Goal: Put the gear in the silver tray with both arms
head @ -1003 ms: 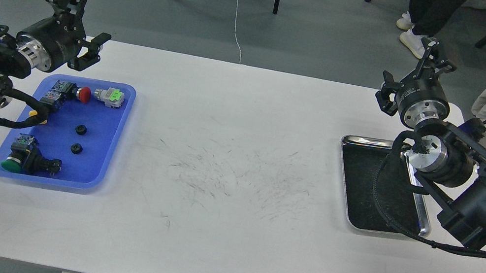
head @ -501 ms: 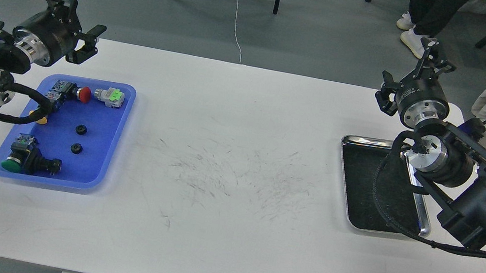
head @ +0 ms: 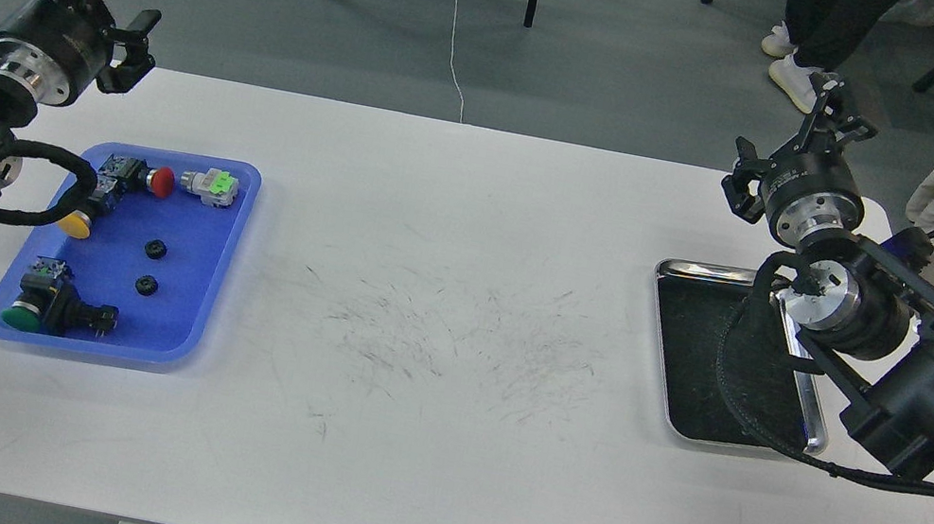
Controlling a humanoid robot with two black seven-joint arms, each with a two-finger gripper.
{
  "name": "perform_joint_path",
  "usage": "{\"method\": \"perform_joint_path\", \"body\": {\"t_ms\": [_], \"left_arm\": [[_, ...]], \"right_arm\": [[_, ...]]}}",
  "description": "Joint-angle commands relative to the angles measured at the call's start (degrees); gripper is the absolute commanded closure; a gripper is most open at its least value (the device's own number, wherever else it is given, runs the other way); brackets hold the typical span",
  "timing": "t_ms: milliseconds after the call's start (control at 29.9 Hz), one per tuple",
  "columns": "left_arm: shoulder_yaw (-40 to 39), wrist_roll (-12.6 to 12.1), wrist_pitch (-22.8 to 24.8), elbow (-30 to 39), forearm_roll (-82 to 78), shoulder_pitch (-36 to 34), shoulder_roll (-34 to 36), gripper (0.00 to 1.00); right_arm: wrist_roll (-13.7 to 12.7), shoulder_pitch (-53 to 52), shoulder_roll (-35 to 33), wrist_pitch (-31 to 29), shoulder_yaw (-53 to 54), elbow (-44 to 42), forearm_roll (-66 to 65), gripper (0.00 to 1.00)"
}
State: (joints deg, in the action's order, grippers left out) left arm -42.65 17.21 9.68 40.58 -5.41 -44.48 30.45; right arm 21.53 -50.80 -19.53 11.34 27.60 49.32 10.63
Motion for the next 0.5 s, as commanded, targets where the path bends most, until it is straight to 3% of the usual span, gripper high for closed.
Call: {"method": "perform_joint_path", "body": {"t_ms": [0, 134, 301, 468], "left_arm": [[-4.4, 1.2, -1.3, 0.5, 0.7, 2.0, 0.0, 0.01], [-0.4, -0.6, -1.0, 0.6, -0.5, 2.3, 0.1, 0.01], [17.1, -2.5, -0.9, 2.0, -1.7, -2.7, 4.1, 0.01], [29.1, -3.1, 0.3, 2.4, -2.1, -8.9, 6.2, 0.01]], "right_arm": [[0.0, 0.0, 0.0, 0.0, 0.0, -0.1, 0.0, 0.01], [0.1, 0.2, 0.1, 0.0, 0.0, -0.1, 0.0, 0.01], [0.1, 0.3, 0.5, 0.0, 0.0, -0.1, 0.0, 0.01], [0.1, 0.4, 0.5, 0.0, 0.1, -0.1, 0.0, 0.01]]}}
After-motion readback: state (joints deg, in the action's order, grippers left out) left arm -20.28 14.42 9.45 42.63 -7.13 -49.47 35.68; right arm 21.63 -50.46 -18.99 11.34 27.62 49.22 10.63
